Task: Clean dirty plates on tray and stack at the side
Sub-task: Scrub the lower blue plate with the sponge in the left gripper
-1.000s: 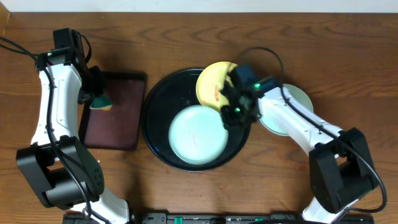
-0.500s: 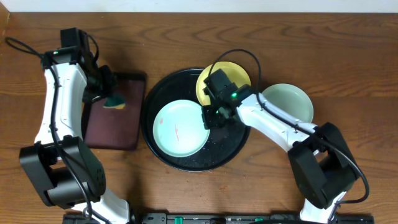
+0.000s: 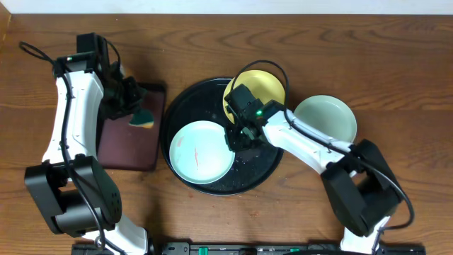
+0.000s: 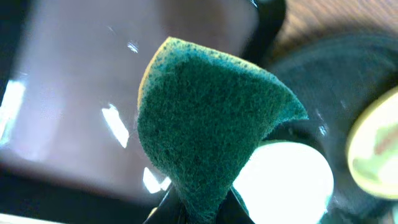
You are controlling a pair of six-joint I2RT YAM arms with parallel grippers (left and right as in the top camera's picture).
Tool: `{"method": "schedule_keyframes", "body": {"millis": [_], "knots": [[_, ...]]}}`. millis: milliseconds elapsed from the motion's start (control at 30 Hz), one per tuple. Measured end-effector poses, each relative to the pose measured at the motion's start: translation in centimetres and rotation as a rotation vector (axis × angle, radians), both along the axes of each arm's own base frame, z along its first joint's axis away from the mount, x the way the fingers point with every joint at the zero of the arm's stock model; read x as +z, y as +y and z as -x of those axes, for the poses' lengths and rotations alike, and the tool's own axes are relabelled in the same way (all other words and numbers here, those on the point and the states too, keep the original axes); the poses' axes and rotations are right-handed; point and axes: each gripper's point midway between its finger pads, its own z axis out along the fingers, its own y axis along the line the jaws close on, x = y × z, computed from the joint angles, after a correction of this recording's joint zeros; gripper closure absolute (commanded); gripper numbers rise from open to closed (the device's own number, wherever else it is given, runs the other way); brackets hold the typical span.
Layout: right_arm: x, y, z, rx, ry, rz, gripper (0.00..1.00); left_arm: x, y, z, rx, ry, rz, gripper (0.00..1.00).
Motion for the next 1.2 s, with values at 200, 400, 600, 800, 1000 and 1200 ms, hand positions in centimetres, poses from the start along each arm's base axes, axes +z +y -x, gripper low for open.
{"method": "schedule_keyframes", "body": {"millis": [200,400,600,800,1000,1200], "knots": [[-1.7,-0.4,0.0,-0.001,0.051,0.001,0.90,0.1,-2.9,0.7,-0.089,0.022,0.055,0.93],[-1.5,-0.3,-0.1,0.003,0.054,-0.015,0.99,-0.8,-7.2,2.0,-0.211,0.069,0.027,0.92],[-1.4,-0.2,-0.1,0.002,0.056,-0.017,0.99,-4.6,-9.8,4.2,-0.261,0.131,-0.007,0.93],[-1.5,-0.3,0.0,0.002,0.058,-0.015,0.99,-8.4,-11.4,5.7,-0.266,0.140,-0.066,0.93],[-1.4,-0.3,-0.1,0.002,0.057,-0.016,0.99,-10.9,-12.5,6.4,-0.278,0.109,-0.143,0.93],[-1.4,-0.3,-0.1,0.002,0.056,-0.015,0.99,-11.2,-12.9,6.9,-0.271,0.075,-0.178,0.92]]}}
